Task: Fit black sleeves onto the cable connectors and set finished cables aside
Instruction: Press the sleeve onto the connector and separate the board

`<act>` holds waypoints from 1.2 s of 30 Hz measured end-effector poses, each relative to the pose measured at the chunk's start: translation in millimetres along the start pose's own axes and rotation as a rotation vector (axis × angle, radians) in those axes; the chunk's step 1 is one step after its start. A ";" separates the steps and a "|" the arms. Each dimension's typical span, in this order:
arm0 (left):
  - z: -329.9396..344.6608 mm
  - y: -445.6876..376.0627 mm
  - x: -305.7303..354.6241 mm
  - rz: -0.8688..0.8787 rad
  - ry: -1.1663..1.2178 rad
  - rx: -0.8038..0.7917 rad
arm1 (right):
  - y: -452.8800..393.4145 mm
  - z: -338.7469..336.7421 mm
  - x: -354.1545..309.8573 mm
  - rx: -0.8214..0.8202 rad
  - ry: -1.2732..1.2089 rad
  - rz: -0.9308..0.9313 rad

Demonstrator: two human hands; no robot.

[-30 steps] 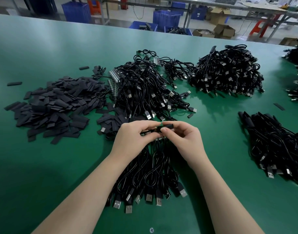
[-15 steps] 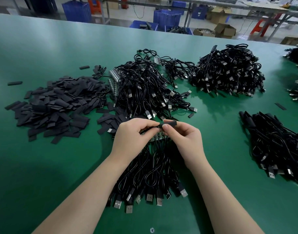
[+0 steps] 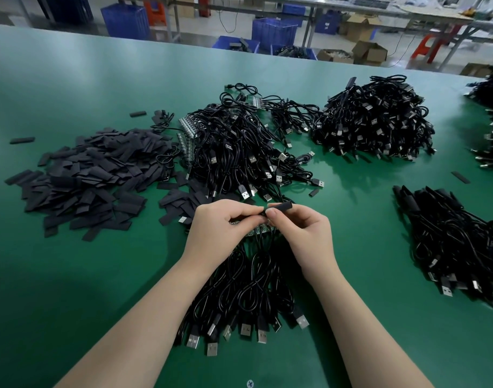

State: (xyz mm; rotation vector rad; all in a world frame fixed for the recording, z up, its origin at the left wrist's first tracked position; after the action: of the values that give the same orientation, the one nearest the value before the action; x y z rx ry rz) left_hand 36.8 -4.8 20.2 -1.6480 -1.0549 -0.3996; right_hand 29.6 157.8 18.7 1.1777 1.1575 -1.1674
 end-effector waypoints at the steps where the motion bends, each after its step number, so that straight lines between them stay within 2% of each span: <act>1: 0.0 -0.1 0.5 0.006 0.002 0.007 | -0.1 0.4 0.3 -0.002 0.006 -0.005; 9: 0.6 -1.3 4.1 0.047 0.028 0.007 | -0.4 1.0 1.4 -0.013 0.024 -0.019; 14: 0.5 -1.5 6.2 0.012 0.062 -0.004 | 0.3 4.2 0.9 -0.017 0.055 -0.030; 17: 0.7 -2.2 7.6 0.053 0.024 -0.020 | 2.7 4.3 1.4 0.053 0.071 -0.059; 20: 0.0 -0.7 2.2 0.011 0.029 0.022 | 5.9 3.3 0.2 0.138 0.148 -0.131; 23: -0.9 0.6 -2.2 -0.003 0.003 0.034 | 7.9 4.8 -0.9 0.110 0.190 -0.161; 36: -1.0 0.6 -0.5 0.016 -0.044 0.024 | 6.2 10.4 2.8 0.041 0.239 -0.081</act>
State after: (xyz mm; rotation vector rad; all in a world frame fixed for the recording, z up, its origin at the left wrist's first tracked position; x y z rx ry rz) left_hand 37.2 -5.9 19.8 -1.6496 -1.0753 -0.3404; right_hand 36.2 147.5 16.6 1.3401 1.3774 -1.1374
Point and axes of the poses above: each hand's wrist, its own y-axis away from the middle knuckle, its own z-axis out of the palm, x = y × z, the point moved 3 cm from there along -y, towards the middle knuckle, and after that the axes turned 10 degrees about z, right-handed, at the moved point
